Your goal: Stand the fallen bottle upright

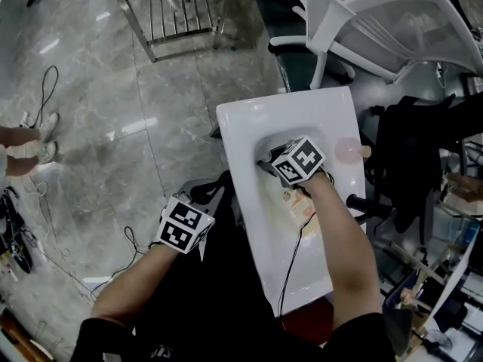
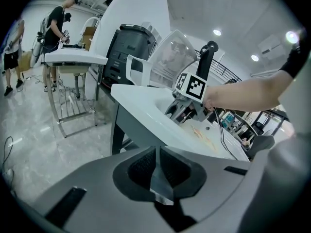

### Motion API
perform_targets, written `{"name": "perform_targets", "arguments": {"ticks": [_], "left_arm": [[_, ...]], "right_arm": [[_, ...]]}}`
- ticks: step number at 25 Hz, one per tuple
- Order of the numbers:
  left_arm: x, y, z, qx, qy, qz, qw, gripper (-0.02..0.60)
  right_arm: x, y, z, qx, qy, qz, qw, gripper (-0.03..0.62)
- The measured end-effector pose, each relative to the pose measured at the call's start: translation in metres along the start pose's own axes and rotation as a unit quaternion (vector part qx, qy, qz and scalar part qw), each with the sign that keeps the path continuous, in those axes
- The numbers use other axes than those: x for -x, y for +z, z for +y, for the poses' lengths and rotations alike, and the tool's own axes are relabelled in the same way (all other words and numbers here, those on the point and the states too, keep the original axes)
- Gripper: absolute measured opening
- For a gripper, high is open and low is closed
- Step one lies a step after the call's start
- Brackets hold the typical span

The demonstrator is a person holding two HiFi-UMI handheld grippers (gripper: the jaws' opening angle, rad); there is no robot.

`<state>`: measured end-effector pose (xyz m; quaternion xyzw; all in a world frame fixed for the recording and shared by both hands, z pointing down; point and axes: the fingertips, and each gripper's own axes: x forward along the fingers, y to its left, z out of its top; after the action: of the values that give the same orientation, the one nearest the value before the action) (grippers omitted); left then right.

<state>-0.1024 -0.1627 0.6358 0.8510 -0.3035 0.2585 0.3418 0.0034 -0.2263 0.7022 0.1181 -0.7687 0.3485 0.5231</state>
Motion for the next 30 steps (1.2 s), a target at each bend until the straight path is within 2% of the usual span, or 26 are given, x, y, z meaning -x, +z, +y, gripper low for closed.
{"name": "perform_targets", "arguments": {"ticks": [6, 11, 14, 17, 20, 24, 27, 30], "left_arm": [[0.009, 0.013, -0.012, -0.016, -0.008, -0.012, 0.9998, 0.040], [0.018, 0.034, -0.025, -0.037, -0.016, -0.033, 0.9986, 0.040], [0.024, 0.056, -0.043, -0.076, -0.032, -0.057, 0.9950, 0.040], [0.030, 0.073, -0.071, -0.133, -0.061, -0.079, 0.9861, 0.041], [0.032, 0.078, -0.096, -0.165, -0.086, -0.084, 0.9788, 0.043], [0.027, 0.076, -0.125, -0.169, -0.101, -0.081, 0.9771, 0.043], [0.026, 0.071, -0.139, -0.173, -0.100, -0.075, 0.9770, 0.043], [0.028, 0.068, -0.148, -0.175, -0.089, -0.068, 0.9781, 0.043]], "right_arm": [[0.042, 0.028, 0.041, 0.061, 0.008, -0.070, 0.996, 0.094], [0.083, 0.037, 0.087, 0.125, 0.007, -0.129, 0.984, 0.092], [0.100, 0.033, 0.121, 0.165, 0.003, -0.151, 0.975, 0.094], [0.108, 0.021, 0.150, 0.180, -0.006, -0.169, 0.969, 0.095], [0.122, 0.012, 0.165, 0.172, -0.022, -0.209, 0.962, 0.097], [0.149, -0.014, 0.165, 0.140, -0.035, -0.266, 0.953, 0.097], [0.172, -0.037, 0.165, 0.111, -0.055, -0.323, 0.938, 0.098], [0.194, -0.062, 0.161, 0.077, -0.082, -0.379, 0.919, 0.100]]}}
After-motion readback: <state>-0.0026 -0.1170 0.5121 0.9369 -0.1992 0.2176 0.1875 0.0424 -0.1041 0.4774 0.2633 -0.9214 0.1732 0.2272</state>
